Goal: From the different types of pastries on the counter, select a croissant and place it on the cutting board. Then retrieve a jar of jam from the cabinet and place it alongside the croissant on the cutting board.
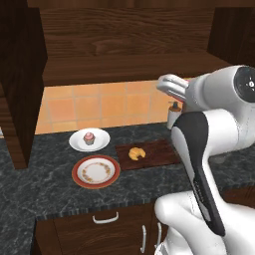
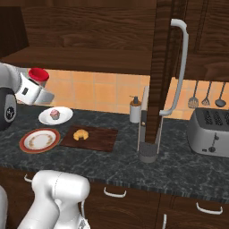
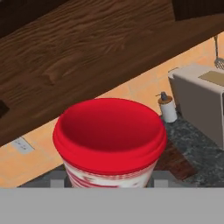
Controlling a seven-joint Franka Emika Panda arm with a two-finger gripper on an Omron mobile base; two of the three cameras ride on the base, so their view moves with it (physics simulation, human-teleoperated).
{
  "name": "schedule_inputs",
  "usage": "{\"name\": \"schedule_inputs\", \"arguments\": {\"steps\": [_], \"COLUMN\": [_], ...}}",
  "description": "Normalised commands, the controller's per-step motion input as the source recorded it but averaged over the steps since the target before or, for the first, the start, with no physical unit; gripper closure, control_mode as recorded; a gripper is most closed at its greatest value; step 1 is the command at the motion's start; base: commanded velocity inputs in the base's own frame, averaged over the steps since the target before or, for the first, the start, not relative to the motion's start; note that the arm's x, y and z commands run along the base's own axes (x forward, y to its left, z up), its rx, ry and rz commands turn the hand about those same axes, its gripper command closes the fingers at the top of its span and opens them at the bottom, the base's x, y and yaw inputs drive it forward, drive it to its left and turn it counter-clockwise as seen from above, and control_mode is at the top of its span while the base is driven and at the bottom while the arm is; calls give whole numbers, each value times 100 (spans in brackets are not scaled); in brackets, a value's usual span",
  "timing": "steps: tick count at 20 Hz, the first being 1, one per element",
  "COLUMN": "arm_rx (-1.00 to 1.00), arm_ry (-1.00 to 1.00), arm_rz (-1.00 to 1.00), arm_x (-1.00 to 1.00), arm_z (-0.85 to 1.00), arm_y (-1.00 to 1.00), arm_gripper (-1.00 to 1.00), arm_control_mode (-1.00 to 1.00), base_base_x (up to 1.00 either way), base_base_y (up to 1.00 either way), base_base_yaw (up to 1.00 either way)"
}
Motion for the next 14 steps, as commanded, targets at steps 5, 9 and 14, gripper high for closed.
{"name": "schedule_inputs", "arguments": {"steps": [5,9,14], "arm_rx": [-10,0,-4], "arm_ry": [0,23,24], "arm_rz": [0,0,0], "arm_x": [-14,24,35], "arm_z": [-32,-55,-49], "arm_y": [-16,-39,-21], "arm_gripper": [100,100,100], "arm_control_mode": [-100,-100,-100], "base_base_x": [0,0,0], "base_base_y": [0,0,0], "base_base_yaw": [0,0,0]}}
